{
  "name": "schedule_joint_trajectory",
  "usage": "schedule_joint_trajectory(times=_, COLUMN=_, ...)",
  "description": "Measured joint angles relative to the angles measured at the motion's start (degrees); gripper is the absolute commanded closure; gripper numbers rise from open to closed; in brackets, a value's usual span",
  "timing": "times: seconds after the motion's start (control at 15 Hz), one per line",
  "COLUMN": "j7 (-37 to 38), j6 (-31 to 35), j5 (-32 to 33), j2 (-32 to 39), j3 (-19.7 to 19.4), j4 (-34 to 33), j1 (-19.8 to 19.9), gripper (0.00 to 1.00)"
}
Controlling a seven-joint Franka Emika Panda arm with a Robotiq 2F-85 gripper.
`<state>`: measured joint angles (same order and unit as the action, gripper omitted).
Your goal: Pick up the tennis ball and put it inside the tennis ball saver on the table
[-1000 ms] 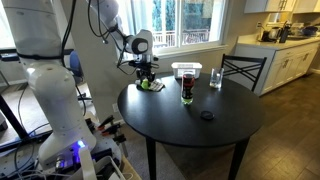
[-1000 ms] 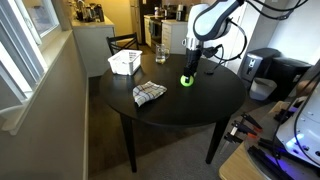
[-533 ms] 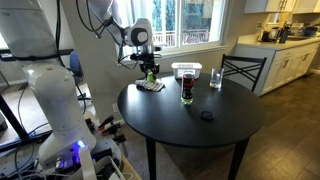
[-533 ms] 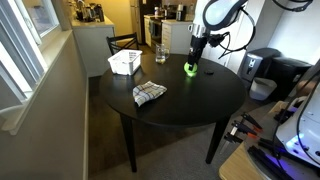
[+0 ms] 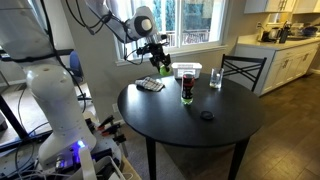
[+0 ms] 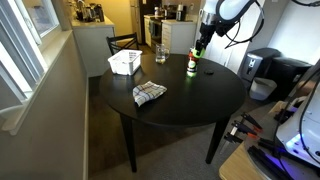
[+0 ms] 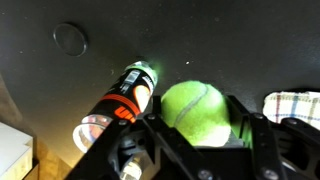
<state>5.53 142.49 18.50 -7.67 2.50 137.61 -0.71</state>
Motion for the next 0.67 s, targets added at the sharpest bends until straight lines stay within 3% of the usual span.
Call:
schedule_joint_trajectory(times=0.33, j7=2.7, j6=0.5, j5=3.6, j2=-1.2, j3=-1.7, j4=0.0, j1=2.9, gripper=0.61)
schedule_joint_trajectory(times=0.67, j7=2.7, j6=7.9, j5=4.1, j2=0.2, j3=-3.9, j4=-0.1, j1=4.7, gripper=0.61)
